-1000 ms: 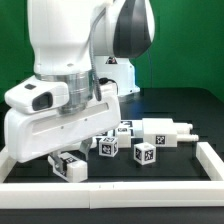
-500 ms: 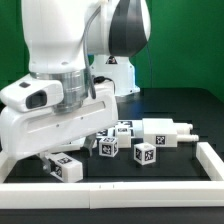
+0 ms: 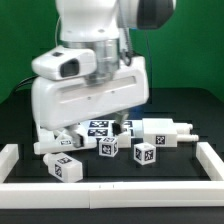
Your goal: Assemble chair
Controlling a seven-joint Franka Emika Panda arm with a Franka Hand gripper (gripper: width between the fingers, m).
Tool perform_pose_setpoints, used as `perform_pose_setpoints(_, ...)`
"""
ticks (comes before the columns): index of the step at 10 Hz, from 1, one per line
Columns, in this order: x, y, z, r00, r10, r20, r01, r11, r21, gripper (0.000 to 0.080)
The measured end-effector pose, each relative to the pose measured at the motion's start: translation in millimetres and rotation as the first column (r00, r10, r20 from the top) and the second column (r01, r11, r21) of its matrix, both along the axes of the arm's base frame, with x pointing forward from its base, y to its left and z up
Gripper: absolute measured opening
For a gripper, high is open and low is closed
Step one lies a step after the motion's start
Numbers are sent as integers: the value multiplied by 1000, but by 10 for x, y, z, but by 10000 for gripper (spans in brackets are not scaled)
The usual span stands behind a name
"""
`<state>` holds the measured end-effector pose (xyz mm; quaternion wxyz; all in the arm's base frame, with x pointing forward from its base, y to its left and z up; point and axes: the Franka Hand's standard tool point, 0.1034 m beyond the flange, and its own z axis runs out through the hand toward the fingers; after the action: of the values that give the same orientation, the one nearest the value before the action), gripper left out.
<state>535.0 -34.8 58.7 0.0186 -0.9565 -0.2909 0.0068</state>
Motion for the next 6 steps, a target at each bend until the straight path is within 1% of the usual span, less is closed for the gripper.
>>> perform_pose_setpoints(1,-96,166,-49,1000,-16,-13,16,1000,4,649)
perform_pose_setpoints(2,-107,274,-27,999,-41,-14,41,999,4,649)
perform_pose_setpoints(4,-106,267,-35,999,-30,-15,30,1000,4,649)
perform_pose_setpoints(5,-112,291,-40,999,-39,-16,39,999,4,649)
perform_pose_setpoints(6,-165,409,-84,996,-88,-22,88,996,5,649)
